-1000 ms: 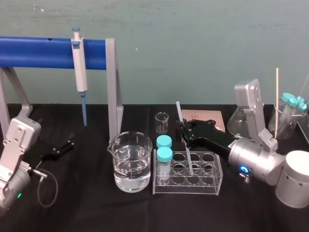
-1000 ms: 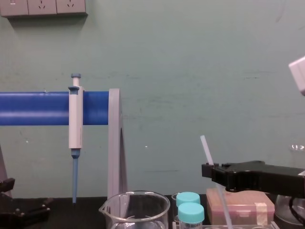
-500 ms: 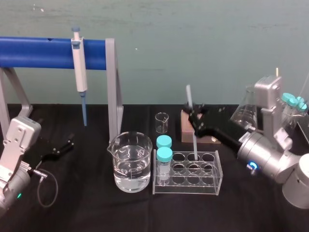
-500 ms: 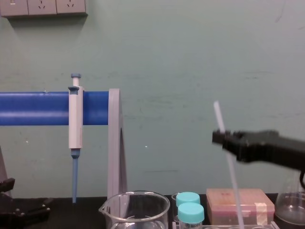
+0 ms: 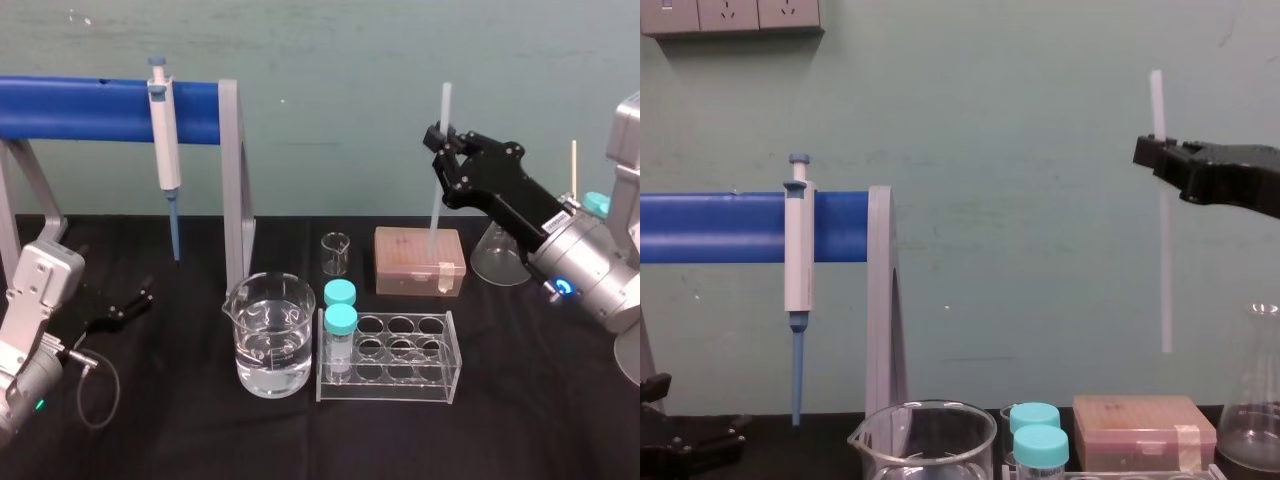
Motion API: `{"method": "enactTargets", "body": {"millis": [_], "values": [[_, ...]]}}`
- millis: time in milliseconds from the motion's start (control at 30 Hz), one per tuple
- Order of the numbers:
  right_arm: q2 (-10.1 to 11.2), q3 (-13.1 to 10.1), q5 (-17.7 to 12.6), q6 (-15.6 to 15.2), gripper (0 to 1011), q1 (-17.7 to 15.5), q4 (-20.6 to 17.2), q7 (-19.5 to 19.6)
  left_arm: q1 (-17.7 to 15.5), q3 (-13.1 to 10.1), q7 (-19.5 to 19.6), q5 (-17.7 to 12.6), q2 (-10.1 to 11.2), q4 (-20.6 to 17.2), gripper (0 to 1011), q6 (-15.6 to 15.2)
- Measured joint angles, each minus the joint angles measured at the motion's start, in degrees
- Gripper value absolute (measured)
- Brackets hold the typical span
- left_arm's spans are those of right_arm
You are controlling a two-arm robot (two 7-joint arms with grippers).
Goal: Pick up the stirring rod with one hand, then place it down.
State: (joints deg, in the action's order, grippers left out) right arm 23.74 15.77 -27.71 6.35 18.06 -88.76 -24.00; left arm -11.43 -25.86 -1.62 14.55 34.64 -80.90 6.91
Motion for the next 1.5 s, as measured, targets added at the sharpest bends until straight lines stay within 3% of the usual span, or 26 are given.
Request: {"method": "enactTargets", "body": {"millis": [467,1500], "values": [[-0.4,-1.0,0.6,-0.7,72,-0.6,-0.5,0.1,0.0,0.0,0.0,0.0,0.0,0.0,1000,0.0],[-0.6,-0.9,1.0,-1.3,72,-1.1,-1.0,-0.4,0.0,0.0,0.0,0.0,0.0,0.0,1000,0.0]]}}
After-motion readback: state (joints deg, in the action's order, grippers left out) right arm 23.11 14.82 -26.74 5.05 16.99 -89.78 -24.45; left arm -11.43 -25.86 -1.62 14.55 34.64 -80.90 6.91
